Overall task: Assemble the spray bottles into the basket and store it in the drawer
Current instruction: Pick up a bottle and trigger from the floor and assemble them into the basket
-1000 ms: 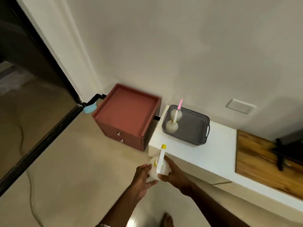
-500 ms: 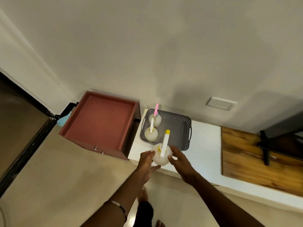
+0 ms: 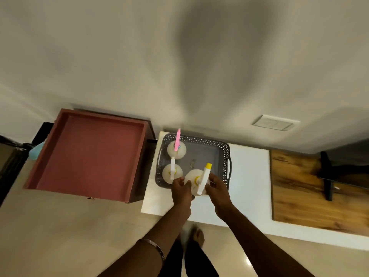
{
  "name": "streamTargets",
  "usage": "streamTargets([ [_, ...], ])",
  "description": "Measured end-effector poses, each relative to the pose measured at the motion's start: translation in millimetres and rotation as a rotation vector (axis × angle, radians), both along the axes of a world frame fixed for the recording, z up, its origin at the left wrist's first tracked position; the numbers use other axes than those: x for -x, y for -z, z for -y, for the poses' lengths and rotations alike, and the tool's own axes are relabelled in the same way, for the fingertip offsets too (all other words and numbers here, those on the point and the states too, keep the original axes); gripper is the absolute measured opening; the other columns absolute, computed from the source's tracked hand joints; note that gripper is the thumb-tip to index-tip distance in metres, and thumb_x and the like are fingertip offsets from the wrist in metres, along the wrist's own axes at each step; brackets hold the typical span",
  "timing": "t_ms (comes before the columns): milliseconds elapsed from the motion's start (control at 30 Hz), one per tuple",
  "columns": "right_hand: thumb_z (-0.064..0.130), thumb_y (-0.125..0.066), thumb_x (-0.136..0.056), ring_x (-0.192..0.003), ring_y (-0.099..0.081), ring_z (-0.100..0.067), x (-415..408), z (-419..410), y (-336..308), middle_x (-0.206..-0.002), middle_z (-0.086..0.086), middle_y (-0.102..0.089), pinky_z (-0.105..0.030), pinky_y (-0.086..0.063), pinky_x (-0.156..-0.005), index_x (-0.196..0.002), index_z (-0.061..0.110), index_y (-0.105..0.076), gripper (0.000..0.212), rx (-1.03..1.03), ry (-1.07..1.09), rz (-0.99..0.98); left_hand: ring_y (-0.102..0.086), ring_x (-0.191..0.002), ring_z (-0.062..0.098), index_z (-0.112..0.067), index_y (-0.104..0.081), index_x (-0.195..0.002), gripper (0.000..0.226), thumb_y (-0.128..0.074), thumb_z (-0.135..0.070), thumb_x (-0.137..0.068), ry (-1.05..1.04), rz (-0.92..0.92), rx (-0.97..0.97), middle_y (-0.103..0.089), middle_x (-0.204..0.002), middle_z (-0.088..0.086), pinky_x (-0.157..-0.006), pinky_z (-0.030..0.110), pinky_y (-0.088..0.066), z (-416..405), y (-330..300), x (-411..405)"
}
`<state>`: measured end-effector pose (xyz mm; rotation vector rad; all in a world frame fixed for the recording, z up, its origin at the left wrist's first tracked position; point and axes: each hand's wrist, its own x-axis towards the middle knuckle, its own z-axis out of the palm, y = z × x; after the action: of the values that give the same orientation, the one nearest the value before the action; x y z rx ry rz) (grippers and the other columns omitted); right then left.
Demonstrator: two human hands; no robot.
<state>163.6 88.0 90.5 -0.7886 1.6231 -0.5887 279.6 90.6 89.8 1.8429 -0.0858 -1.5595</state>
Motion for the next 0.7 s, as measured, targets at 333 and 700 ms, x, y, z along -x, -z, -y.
streamTargets([
  [333,-0.001,-0.066,-0.090,-0.111,-0.064,-0.038,6,26,51,-0.118,-0.020,-0.067,-0.057,-0.055,-0.092,-0.122,0.008,-0.064,0.034,-0.116,0.009,0.053,-0.046,-0.132,0.034,-0.016,-0.041,-0.143,0.046,-0.046,-0.006,-0.099,0.075,0.025,-0.057,-0.046,-0.145,0.011,-0.108,0.051,-0.043,14,61,13],
  [700,0.004,-0.072,-0.087,-0.112,-0.065,-0.037,2,42,72,-0.118,-0.015,-0.067,-0.059,-0.056,-0.089,-0.112,0.025,-0.065,0.034,-0.165,-0.006,0.121,-0.044,-0.133,0.033,-0.022,-0.032,-0.150,0.052,-0.037,-0.009,-0.099,0.103,0.011,-0.116,-0.041,-0.148,0.012,-0.112,0.049,-0.039,26,84,17],
])
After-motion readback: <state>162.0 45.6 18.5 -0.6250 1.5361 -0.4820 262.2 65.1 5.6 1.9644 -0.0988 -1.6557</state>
